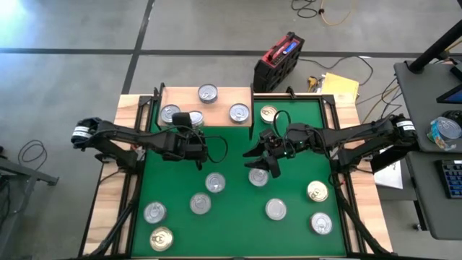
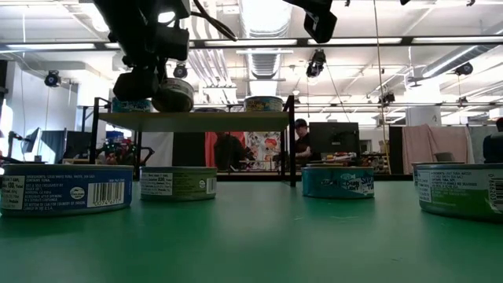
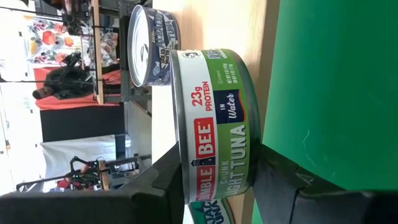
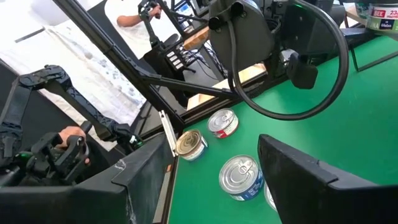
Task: Stack canned seafood by type on shelf
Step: Put the bottom right white tuna can on the shelf
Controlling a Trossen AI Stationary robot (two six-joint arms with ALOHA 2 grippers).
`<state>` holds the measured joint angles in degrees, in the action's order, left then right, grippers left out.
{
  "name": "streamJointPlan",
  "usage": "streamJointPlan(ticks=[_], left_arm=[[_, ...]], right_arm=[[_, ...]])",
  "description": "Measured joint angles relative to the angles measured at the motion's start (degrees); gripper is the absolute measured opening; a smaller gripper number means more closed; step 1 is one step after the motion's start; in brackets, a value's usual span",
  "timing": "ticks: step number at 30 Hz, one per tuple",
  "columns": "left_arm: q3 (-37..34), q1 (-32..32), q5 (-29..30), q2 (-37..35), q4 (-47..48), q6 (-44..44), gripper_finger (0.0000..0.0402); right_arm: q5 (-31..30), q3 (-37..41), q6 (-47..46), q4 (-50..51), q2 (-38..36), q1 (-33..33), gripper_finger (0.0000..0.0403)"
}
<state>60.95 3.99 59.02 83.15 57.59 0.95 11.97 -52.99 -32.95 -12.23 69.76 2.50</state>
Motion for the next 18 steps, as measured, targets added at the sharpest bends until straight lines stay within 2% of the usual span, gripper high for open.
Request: streamJointPlan(ticks=[3, 9, 18], left_arm=[[0.0, 0.0, 0.0, 0.0, -0.1, 0.0, 0.0124], [0.0, 0.0, -0.2, 0.0, -0.2, 0.0, 0.0166], [0.0, 0.0, -1.4, 0.0, -0.6, 0.1, 0.0167]], right_arm=[[0.0, 0.0, 0.0, 0.0, 0.0, 0.0, 0.0235], [0.0, 0.0, 0.0, 0.0, 0.0, 0.0, 0.0232], [0.0, 0.0, 0.2, 0.0, 0.0, 0.0, 0.0255]])
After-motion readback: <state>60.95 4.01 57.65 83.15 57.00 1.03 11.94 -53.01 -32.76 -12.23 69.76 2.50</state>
